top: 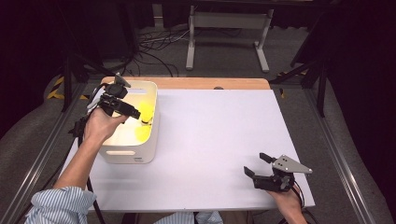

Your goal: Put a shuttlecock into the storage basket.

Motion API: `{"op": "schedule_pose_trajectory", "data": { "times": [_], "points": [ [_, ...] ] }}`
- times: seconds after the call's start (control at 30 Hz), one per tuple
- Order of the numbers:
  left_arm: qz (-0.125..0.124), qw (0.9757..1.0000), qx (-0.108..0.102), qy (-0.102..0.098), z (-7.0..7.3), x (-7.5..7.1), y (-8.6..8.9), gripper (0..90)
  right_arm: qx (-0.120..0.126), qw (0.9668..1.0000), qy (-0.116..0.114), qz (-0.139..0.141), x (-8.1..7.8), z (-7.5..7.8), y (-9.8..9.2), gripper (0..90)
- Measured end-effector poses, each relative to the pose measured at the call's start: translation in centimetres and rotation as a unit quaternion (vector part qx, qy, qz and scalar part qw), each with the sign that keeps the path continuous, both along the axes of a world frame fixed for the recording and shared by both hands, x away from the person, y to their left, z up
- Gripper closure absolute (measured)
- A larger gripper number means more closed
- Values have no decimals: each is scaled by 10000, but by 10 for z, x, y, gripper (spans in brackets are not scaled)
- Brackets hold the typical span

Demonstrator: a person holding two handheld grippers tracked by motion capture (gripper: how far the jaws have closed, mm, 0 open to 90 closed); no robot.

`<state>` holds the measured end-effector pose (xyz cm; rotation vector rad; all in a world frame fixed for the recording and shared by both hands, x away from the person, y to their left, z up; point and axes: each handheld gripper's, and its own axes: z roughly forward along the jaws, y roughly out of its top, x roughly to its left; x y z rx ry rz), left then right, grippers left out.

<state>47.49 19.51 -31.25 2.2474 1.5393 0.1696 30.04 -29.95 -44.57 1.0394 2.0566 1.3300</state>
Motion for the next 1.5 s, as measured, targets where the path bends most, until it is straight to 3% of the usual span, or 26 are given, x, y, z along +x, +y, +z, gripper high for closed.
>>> {"op": "schedule_pose_trajectory", "data": {
  "times": [0.47, 0.87, 1.5],
  "points": [
    [73, 9999, 4, -91, 10, -6, 10, 340, 11, 10000, 1, -7, 0, 0, 0, 177],
    [127, 9997, 160, -144, 18, -11, 20, 337, 1, 10000, 16, -18, 0, 0, 0, 176],
    [413, 9989, 130, -189, 24, -17, 45, 339, 9, 10000, 26, -21, 1, 0, 0, 176]
  ]
}}
